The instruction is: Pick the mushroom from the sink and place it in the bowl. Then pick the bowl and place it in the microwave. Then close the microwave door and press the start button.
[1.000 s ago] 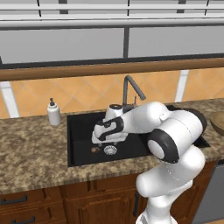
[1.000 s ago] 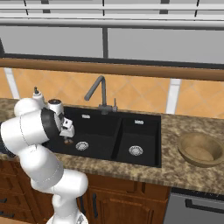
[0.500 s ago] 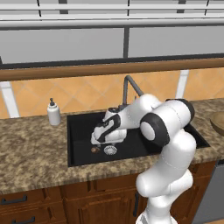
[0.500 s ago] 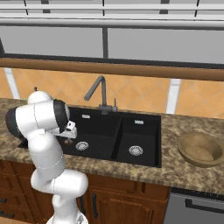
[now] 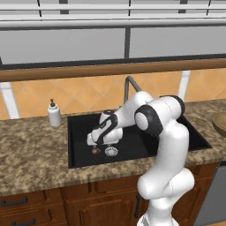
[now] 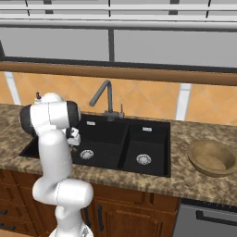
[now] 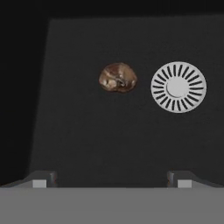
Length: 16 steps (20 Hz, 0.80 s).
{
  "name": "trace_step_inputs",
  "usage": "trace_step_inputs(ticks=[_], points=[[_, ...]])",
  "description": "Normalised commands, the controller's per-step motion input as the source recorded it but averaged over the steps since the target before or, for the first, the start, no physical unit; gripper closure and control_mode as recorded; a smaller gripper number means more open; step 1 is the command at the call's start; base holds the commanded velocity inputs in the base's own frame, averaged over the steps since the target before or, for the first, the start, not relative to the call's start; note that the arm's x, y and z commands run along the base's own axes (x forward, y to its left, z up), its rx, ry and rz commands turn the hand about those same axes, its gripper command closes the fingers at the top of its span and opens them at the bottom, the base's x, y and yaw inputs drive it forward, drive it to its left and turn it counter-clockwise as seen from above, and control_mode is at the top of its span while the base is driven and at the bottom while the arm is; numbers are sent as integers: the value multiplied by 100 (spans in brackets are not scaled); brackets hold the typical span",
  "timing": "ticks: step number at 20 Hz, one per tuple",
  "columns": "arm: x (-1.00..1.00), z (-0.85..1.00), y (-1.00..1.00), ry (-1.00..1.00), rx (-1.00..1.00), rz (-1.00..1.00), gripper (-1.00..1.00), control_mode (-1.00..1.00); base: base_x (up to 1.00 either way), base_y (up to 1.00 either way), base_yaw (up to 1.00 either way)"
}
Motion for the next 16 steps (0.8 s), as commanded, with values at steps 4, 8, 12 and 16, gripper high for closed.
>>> trace_step_inputs(ticks=[4,8,12,16], points=[[35,-30,0,0,0,0,-100,-100,0,0,0],[35,-40,0,0,0,0,-100,-100,0,0,0],[32,-41,5,2,0,0,-100,-100,0,0,0],[41,-42,16,2,0,-1,-100,-100,0,0,0]])
